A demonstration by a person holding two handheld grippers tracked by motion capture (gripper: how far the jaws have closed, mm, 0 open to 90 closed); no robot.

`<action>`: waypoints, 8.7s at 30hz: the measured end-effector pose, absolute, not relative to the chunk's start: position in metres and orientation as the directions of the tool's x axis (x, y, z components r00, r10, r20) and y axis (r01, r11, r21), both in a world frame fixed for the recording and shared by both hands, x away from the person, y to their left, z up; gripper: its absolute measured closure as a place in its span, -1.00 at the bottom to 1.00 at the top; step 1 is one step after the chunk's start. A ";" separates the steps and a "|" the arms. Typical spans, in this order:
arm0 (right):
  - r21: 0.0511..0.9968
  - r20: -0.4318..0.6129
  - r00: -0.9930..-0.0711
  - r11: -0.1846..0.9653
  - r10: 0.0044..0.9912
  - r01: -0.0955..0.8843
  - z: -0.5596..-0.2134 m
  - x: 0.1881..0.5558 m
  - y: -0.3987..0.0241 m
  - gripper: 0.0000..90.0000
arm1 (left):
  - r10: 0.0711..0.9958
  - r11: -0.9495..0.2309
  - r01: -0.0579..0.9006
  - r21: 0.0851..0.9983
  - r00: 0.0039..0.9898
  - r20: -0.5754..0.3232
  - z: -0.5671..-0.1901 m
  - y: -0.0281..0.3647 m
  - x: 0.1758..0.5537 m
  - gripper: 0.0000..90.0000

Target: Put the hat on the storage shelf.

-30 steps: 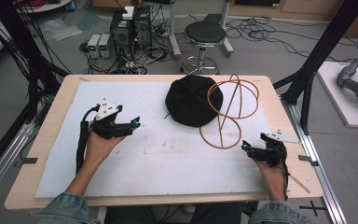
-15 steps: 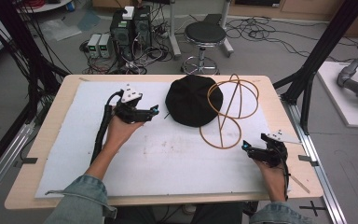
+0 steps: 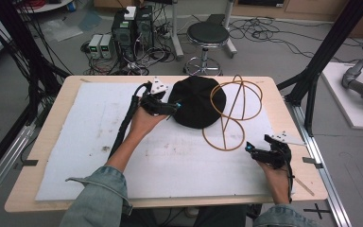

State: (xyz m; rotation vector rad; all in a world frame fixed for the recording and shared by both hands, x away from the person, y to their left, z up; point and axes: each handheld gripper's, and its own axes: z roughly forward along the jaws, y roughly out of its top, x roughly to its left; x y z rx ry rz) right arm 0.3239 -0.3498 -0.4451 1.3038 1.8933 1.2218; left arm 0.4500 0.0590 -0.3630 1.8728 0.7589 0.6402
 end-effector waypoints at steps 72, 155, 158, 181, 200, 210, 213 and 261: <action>0.894 0.075 -0.404 0.118 0.911 0.433 -0.445 0.324 -0.351 -0.69 | 0.822 -0.003 0.232 0.973 0.554 -0.129 -0.313 0.071 0.487 0.61; 0.896 0.071 -0.403 0.120 0.913 0.428 -0.444 0.325 -0.352 -0.69 | 0.397 0.061 0.232 0.971 0.887 -0.237 -0.237 -0.030 0.450 0.59; 0.895 0.072 -0.402 0.118 0.913 0.431 -0.444 0.325 -0.352 -0.69 | 0.392 0.016 0.221 0.975 0.896 -0.210 -0.240 -0.036 0.448 0.58; 0.894 0.068 -0.400 0.122 0.914 0.432 -0.445 0.325 -0.353 -0.69 | 0.351 -0.109 0.178 0.978 0.927 -0.130 -0.261 -0.045 0.443 0.43; 0.892 0.069 -0.402 0.124 0.913 0.435 -0.445 0.325 -0.352 -0.69 | 0.397 -0.079 0.146 0.986 0.912 -0.104 -0.258 -0.020 0.443 0.06; 0.891 0.064 -0.401 0.129 0.914 0.436 -0.445 0.325 -0.352 -0.69 | 0.474 -0.099 0.137 0.986 0.877 -0.074 -0.261 0.027 0.440 0.02; 0.891 0.068 -0.397 0.123 0.915 0.437 -0.444 0.324 -0.353 -0.69 | 0.499 -0.110 0.138 0.984 0.864 -0.065 -0.264 0.044 0.438 0.01; 0.892 0.061 -0.395 0.127 0.917 0.433 -0.442 0.324 -0.345 -0.69 | 0.835 -0.154 0.240 0.959 0.551 -0.004 -0.393 0.243 0.325 -0.48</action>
